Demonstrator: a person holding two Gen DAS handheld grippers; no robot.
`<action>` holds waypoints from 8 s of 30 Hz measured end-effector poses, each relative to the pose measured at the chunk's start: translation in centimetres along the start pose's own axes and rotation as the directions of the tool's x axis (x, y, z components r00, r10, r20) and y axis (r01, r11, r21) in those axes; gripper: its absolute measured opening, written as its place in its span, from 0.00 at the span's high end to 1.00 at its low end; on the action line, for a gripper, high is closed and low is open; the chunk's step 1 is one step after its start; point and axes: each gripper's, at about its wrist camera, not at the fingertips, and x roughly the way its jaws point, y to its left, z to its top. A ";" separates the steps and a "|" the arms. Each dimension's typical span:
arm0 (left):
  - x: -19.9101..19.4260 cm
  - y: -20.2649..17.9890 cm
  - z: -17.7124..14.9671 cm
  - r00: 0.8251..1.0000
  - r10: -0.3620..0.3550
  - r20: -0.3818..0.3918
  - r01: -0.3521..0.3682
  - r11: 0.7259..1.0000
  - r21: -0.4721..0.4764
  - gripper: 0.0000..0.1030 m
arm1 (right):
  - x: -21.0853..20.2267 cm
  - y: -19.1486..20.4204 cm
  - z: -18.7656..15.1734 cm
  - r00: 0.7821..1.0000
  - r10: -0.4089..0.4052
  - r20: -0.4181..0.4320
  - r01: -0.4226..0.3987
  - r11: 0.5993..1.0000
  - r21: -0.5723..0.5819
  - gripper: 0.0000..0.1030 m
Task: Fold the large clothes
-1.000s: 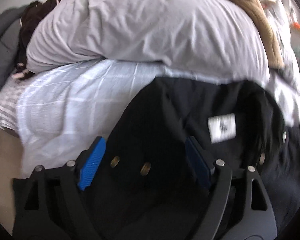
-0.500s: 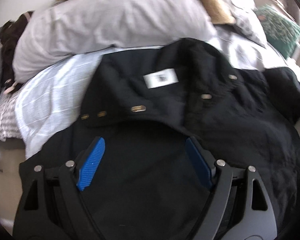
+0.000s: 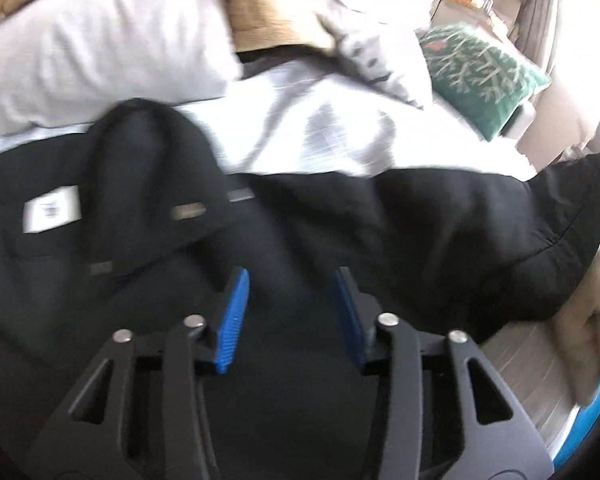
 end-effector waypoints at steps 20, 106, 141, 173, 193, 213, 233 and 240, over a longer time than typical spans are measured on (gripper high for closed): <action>-1.5 -2.5 -5.8 0.995 -0.022 -0.093 0.020 0.999 -0.031 0.23 | -6.5 -2.7 -1.5 0.989 -0.015 0.145 0.027 0.996 -0.083 0.30; -33.5 24.7 -32.9 0.980 0.028 -0.196 -0.118 0.876 -0.468 0.21 | -13.8 19.9 -35.9 0.852 0.310 -0.422 -0.449 0.848 -0.283 0.17; -27.2 53.4 -42.6 0.888 0.395 0.234 0.355 -0.267 -0.896 0.90 | -17.1 23.3 -35.0 0.854 0.298 -0.426 -0.438 0.854 -0.280 0.17; -15.1 16.1 -19.3 0.993 0.096 -0.067 -0.104 0.986 -0.134 0.43 | -16.7 20.5 -33.3 0.803 0.458 -0.381 -0.538 0.832 -0.133 0.17; -36.0 15.8 -24.9 0.991 0.114 -0.074 -0.130 0.949 -0.287 0.23 | -18.3 28.9 -25.1 0.672 0.609 -0.421 -0.710 0.691 -0.135 0.17; -28.4 25.9 -13.1 0.972 0.211 -0.102 -0.235 0.884 -0.405 0.21 | 0.3 42.5 -21.8 0.625 0.657 -0.421 -0.682 0.722 0.115 0.46; -17.7 28.4 -18.4 0.954 0.298 -0.042 -0.300 0.930 -0.212 0.53 | -5.8 40.9 -20.9 0.830 0.557 -0.026 -0.549 0.807 -0.217 0.64; -20.2 26.4 -20.2 0.955 0.278 -0.104 -0.295 0.925 -0.238 0.53 | -3.9 42.8 -26.2 0.813 0.538 -0.225 -0.583 0.743 -0.329 0.64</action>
